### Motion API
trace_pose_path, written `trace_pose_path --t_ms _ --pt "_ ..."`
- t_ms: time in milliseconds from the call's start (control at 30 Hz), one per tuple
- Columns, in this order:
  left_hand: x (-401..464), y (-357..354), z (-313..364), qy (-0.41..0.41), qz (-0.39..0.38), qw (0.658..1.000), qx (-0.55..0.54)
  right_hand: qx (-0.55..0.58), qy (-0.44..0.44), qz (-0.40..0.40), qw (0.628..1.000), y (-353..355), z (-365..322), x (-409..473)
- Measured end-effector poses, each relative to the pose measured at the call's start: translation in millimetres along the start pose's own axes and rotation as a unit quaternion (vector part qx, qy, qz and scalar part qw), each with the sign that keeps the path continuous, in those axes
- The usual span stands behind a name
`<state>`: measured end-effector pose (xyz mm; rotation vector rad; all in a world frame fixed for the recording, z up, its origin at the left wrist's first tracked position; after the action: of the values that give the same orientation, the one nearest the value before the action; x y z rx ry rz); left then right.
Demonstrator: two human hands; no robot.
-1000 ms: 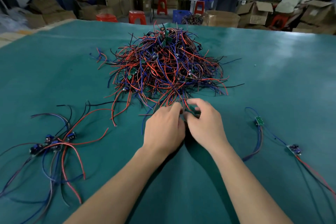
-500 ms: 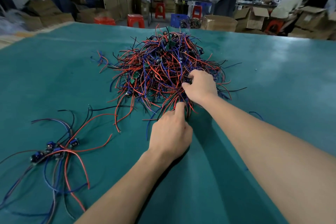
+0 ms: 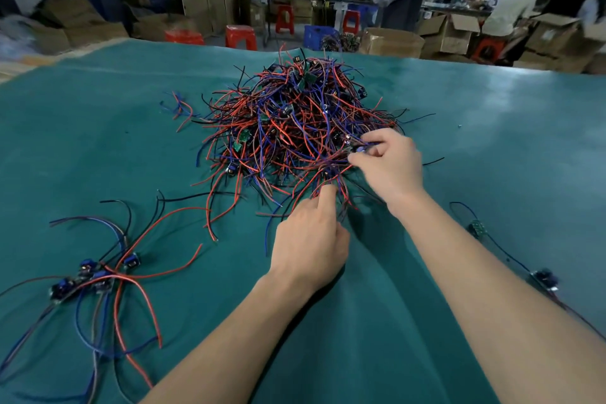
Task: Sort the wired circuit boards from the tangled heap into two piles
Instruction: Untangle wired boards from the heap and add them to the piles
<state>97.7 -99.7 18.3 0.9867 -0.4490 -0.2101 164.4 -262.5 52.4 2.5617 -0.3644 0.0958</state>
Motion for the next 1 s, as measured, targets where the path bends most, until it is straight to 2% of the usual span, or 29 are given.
trace_pose_path --t_ms 133,200,267,333,367,400,433,500,533,600,633,667,867,1000 --pt "1.2 -3.1 -1.1 -0.009 -0.026 0.999 -0.041 0.194 0.012 0.080 0.978 53.8 7.5 -34.7" --pt "2.7 -4.8 -3.1 -0.018 -0.030 0.998 -0.044 0.325 0.025 0.093 0.941 71.7 12.1 -52.6" --pt "5.2 -7.8 -6.3 -0.018 -0.034 0.997 -0.062 0.479 0.033 0.053 0.876 70.8 15.3 -63.1" --pt "6.3 -5.7 -13.7 0.005 -0.021 0.993 -0.119 0.584 -0.010 -0.014 0.811 47.2 21.5 -68.7" --pt "5.7 -4.0 -18.5 0.022 -0.010 0.988 -0.153 0.613 -0.044 -0.043 0.788 31.9 24.7 -72.3" --pt "4.9 -1.6 -23.1 0.036 0.007 0.982 -0.183 0.619 -0.068 -0.062 0.780 18.6 28.5 -74.6" --pt "3.7 1.2 -26.4 0.044 0.025 0.978 -0.205 0.596 -0.076 -0.079 0.795 7.3 28.9 -76.1" --pt "2.9 2.6 -26.5 0.045 0.034 0.962 -0.267 0.500 -0.057 -0.109 0.857 -8.4 27.6 -75.8" --pt "3.9 -0.8 -24.7 0.044 0.020 0.942 -0.331 0.461 -0.045 -0.123 0.878 -16.1 26.9 -75.3" --pt "7.7 -14.0 -20.0 0.049 -0.038 0.877 -0.476 0.415 -0.044 -0.140 0.898 -30.7 29.1 -75.6" --pt "9.3 -18.8 -17.0 0.047 -0.068 0.851 -0.518 0.402 -0.043 -0.142 0.904 -34.9 30.3 -76.3" --pt "10.5 -20.6 -14.7 0.040 -0.089 0.841 -0.532 0.394 -0.039 -0.137 0.908 -37.2 31.7 -75.9" --pt "10.3 -23.0 -19.8 0.040 -0.108 0.828 -0.548 0.393 -0.051 -0.116 0.911 -36.3 39.5 -71.2" --pt "9.9 -24.0 -19.8 0.055 -0.117 0.842 -0.524 0.382 -0.053 -0.080 0.919 -31.9 43.3 -68.9"
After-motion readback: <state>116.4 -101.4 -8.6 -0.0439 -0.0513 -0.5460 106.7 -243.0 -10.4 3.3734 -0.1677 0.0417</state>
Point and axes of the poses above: each hand's wrist, its own x-axis towards the middle knuckle, its own y-axis out of the back of the hand, z = x × y, the point moved 9 cm from there along x, towards the middle knuckle, and after that the axes turned 14 degrees about -z, right-handed, at the moved point
